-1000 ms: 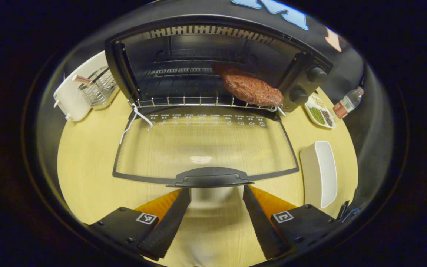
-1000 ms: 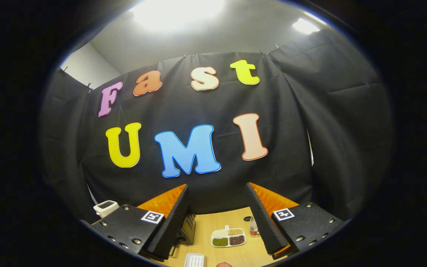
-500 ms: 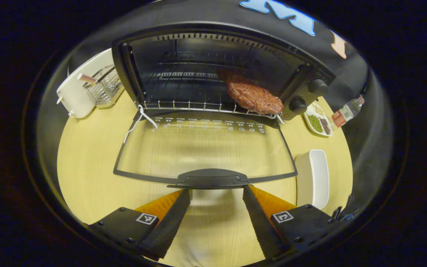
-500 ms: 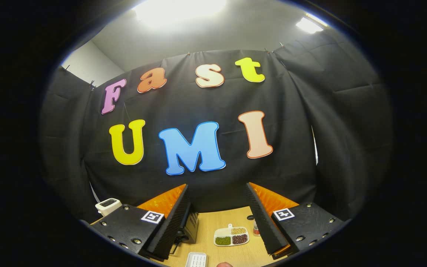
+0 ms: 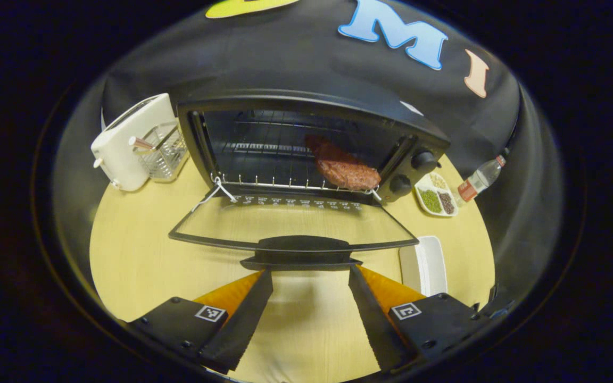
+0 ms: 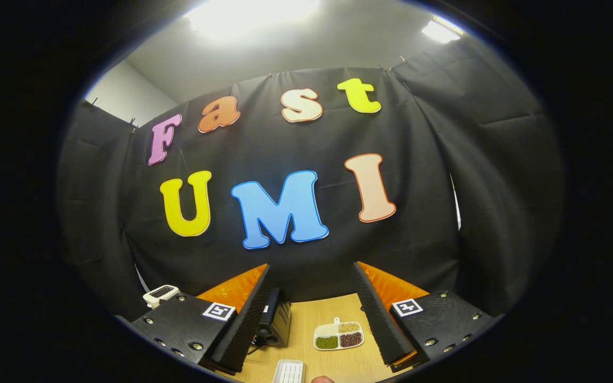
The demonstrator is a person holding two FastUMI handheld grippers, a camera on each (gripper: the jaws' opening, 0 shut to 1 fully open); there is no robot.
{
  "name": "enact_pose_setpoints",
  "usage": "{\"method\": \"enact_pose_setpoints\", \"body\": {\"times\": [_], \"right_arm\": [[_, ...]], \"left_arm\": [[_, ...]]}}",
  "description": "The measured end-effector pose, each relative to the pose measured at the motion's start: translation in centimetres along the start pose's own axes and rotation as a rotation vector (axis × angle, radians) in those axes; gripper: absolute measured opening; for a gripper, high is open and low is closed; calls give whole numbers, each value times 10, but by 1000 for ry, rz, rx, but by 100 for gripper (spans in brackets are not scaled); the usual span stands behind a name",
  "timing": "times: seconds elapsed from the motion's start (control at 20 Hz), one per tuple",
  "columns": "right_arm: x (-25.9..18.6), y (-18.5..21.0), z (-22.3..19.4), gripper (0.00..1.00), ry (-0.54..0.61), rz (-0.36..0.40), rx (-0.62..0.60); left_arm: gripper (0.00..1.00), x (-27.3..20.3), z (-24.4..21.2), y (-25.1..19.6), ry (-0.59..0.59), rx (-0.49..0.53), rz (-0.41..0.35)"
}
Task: Open the electric oven with the left hand, put the food in, and close the electric oven.
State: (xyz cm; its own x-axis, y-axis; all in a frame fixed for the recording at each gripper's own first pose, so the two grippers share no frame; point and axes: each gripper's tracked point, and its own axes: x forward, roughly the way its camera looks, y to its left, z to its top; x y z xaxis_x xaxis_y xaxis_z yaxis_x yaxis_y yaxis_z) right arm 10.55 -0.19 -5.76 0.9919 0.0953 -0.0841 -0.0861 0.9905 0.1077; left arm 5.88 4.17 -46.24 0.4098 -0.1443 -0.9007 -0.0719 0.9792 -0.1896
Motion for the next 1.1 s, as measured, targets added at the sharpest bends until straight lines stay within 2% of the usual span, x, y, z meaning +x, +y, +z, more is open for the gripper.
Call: {"method": "enact_pose_setpoints", "body": {"times": [0.05,0.1,0.2,0.3,0.5,1.1], "right_arm": [[1,1,0,92,1,3,3],[1,2,-1,92,9,4,8],[0,4,-1,92,14,14,15],[0,0,2,92,9,8,10],[0,-5,2,92,13,-9,0],[0,-13,-6,92,38,-30,0]], "left_arm": [[99,-3,2,0,-5,2,-2],[95,-5,5,-1,-9,5,-5],[97,-9,11,-2,-25,8,-10],[99,-15,19,-4,-50,16,-7],[97,-23,37,-6,-95,53,10],[97,-36,69,-13,-180,81,14]]}}
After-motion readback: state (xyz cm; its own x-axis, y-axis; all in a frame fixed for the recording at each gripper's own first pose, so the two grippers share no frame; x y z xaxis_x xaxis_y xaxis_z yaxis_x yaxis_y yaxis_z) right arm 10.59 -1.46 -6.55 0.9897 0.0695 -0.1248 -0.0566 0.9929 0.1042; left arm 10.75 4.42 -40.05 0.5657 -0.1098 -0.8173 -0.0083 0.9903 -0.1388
